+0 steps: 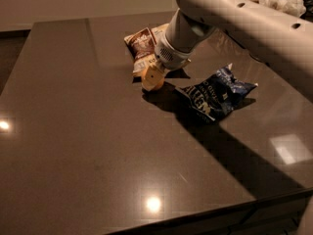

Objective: Move orange near brown chip bag

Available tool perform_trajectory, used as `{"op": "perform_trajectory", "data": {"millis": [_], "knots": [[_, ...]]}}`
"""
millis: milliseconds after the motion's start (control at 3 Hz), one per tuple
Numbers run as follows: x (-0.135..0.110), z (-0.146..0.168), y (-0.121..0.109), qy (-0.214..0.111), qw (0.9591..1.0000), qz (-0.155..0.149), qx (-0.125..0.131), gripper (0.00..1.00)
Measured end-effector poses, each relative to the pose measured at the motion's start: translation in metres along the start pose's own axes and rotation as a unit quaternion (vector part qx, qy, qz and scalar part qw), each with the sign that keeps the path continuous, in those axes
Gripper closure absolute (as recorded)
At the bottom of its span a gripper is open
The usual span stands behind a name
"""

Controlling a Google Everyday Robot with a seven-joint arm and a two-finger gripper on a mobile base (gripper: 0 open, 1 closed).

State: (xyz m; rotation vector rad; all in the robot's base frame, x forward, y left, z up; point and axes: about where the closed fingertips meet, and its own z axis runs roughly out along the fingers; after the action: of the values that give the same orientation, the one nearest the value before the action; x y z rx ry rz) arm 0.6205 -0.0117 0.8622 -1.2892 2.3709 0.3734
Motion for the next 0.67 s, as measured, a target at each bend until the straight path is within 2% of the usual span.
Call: {"op": "perform_trajectory", "data": {"millis": [333, 667], "knots": [[0.0078, 0.0000, -0.0046, -0.002, 0.9994, 0.030, 0.018, 0.59], [0.0124, 0.0003, -0.0062, -0.004, 0.9987, 0.045, 0.024, 0.36]]}}
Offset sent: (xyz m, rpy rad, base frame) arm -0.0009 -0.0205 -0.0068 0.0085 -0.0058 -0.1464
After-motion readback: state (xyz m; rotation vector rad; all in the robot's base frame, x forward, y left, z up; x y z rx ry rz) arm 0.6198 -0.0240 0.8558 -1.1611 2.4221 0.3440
